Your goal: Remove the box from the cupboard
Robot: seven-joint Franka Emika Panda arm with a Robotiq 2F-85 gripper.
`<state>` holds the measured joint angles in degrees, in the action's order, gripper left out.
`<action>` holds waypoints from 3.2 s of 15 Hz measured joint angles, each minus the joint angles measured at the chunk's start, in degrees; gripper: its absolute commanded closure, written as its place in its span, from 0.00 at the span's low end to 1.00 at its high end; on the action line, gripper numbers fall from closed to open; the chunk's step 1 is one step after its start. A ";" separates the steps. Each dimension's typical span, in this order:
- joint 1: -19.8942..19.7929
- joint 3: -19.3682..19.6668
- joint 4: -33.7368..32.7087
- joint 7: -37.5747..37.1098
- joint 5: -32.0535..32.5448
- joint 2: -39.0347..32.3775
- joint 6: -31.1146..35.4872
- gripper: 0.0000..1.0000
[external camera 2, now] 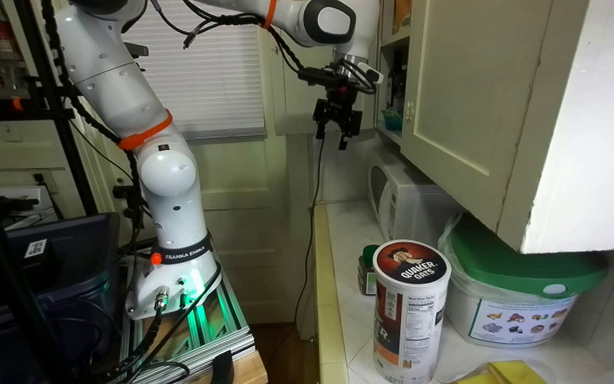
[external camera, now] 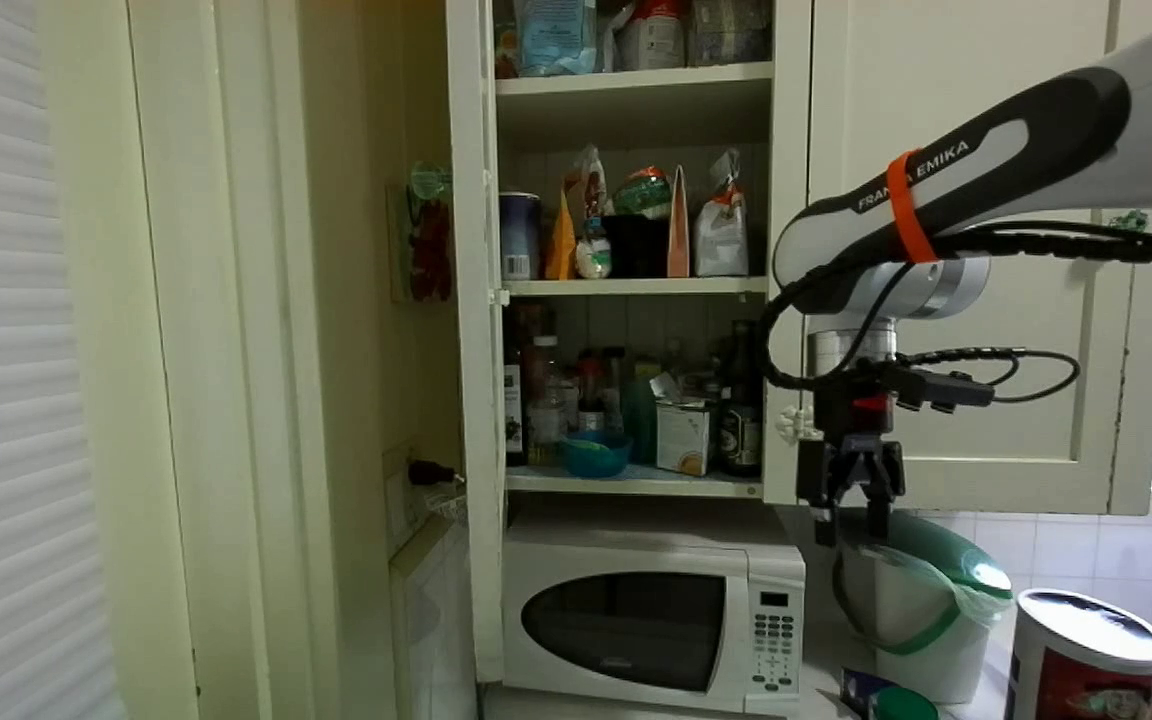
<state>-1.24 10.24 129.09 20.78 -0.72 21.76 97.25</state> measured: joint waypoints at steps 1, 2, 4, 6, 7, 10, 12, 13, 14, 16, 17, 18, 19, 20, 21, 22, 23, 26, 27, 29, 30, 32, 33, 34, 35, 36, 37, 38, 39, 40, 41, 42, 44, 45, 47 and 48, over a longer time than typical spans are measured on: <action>0.05 -2.14 -0.90 -3.56 0.22 0.69 0.07 0.00; 0.08 -4.49 -2.06 -7.65 0.40 1.43 0.07 0.00; 0.19 -8.79 -5.19 -15.49 0.67 2.77 0.08 0.00; 0.26 -11.97 -9.28 -21.90 1.60 3.63 0.15 0.00; 0.26 -13.16 -11.63 -24.46 2.47 3.78 0.21 0.00; 0.06 -15.46 -19.93 -30.82 5.91 3.35 0.55 0.00; -0.36 -16.27 -25.83 -34.52 8.13 2.58 0.78 0.00; -0.57 -16.66 -28.62 -36.12 9.39 2.13 1.10 0.00; -0.83 -17.11 -31.29 -37.62 10.72 1.64 1.76 0.00; -1.20 -17.94 -35.75 -38.40 13.34 0.52 3.87 0.00; -1.24 -18.11 -36.93 -38.46 13.73 0.07 4.00 0.00; -1.25 -18.19 -37.59 -38.51 13.94 -0.34 4.00 0.00; -1.26 -18.20 -37.79 -38.53 14.07 -0.66 4.09 0.00; -1.30 -18.20 -37.82 -38.56 14.15 -0.89 4.20 0.00; -1.32 -18.20 -37.83 -38.59 14.18 -1.07 4.27 0.00; -1.30 -18.19 -37.83 -38.58 14.18 -1.17 4.28 0.00; -1.29 -18.12 -37.85 -38.60 14.17 -1.21 4.48 0.00; -1.50 -18.12 -39.60 -40.73 14.37 -2.45 8.45 0.00; -1.57 -18.35 -40.73 -42.36 15.14 -3.32 10.03 0.00; -1.94 -19.40 -42.49 -46.29 18.63 -5.27 13.95 0.00; -2.24 -20.04 -43.18 -48.75 21.23 -6.17 15.71 0.00; -3.06 -21.10 -44.46 -53.85 26.86 -7.87 17.92 0.00; -3.30 -21.35 -45.12 -56.03 29.25 -8.68 18.42 0.00; -3.40 -21.49 -45.68 -58.20 31.44 -9.40 18.88 0.02; -3.40 -21.64 -46.31 -60.21 33.34 -10.14 19.07 0.05; -3.37 -21.83 -46.88 -61.91 34.96 -10.85 19.17 0.04; -3.24 -21.99 -47.39 -63.46 36.46 -11.51 19.36 0.15; -3.03 -22.08 -47.86 -64.98 37.80 -12.14 19.64 0.22; -2.80 -22.11 -48.24 -66.59 39.14 -12.76 20.10 0.34; -2.77 -22.24 -48.48 -68.12 40.28 -13.29 20.76 0.44; -2.78 -22.38 -48.72 -69.49 41.48 -13.75 21.46 0.52; -2.78 -22.46 -48.98 -70.75 42.68 -14.19 22.23 0.49; -2.78 -22.57 -49.65 -72.72 44.91 -14.99 23.13 0.57; -2.78 -22.59 -49.97 -73.62 46.02 -15.33 23.51 0.53; -2.79 -22.60 -50.64 -74.88 47.92 -15.99 24.21 0.54; -2.79 -22.60 -50.98 -75.34 48.69 -16.31 24.36 0.51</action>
<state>-4.03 -12.36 78.11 -54.56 47.97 5.45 121.61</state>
